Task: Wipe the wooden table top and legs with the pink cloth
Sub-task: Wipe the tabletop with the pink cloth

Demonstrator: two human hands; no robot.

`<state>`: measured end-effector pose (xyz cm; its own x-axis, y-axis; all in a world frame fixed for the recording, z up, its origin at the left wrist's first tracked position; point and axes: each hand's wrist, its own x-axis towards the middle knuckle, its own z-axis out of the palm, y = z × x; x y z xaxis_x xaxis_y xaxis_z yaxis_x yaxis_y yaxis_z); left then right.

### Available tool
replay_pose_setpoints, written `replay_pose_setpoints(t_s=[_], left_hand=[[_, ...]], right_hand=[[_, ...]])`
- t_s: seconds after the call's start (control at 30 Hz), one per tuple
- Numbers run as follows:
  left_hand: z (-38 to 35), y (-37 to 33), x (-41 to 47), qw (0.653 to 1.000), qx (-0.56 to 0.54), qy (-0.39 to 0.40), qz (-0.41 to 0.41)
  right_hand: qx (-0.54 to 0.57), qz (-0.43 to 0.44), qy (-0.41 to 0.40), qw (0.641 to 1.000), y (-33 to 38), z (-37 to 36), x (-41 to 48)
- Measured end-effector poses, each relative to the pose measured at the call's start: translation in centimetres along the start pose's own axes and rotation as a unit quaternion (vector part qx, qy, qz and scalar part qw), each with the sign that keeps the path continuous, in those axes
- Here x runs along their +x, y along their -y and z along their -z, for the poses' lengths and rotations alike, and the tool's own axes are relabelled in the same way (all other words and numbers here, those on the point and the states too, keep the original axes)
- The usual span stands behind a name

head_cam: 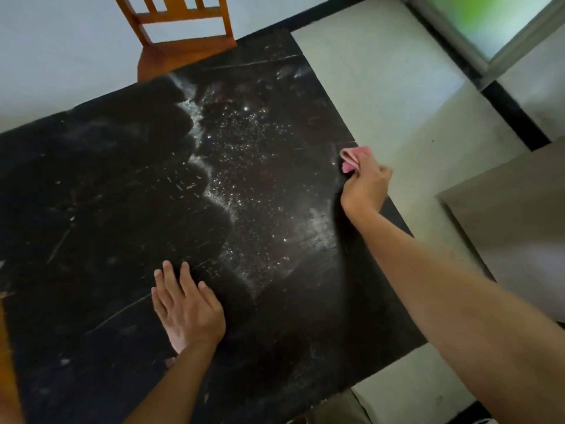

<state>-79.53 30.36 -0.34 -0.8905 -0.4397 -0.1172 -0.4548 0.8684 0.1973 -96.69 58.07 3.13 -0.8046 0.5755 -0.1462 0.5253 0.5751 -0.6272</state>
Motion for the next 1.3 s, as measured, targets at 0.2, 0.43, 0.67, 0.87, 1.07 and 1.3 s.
replay_pose_setpoints(t_s=[0.2,0.43,0.67,0.87,1.07,1.3], left_hand=[[0.0,0.1,-0.1,1.0,-0.001,-0.007,0.0],[0.1,0.3,0.0,1.0,-0.008,0.006,0.0],[0.1,0.3,0.0,1.0,-0.002,0.008,-0.007],[0.1,0.4,0.0,1.0,-0.009,0.005,-0.012],[0.2,0.5,0.0,1.0,-0.012,0.022,-0.016],[0.3,0.6,0.2,0.999,-0.012,0.031,-0.019]], right_hand=[[0.031,0.202,0.177,0.963,5.4,-1.7,-0.1],[-0.064,0.054,-0.049,0.995,-4.7,6.9,0.6],[-0.01,0.036,0.045,0.998,0.4,-1.4,-6.4],[-0.018,0.185,0.126,0.974,6.9,-2.7,-3.5],[-0.063,0.076,0.004,0.995,-4.0,7.2,-7.8],[-0.056,-0.014,0.021,0.998,-3.2,0.6,-13.5]])
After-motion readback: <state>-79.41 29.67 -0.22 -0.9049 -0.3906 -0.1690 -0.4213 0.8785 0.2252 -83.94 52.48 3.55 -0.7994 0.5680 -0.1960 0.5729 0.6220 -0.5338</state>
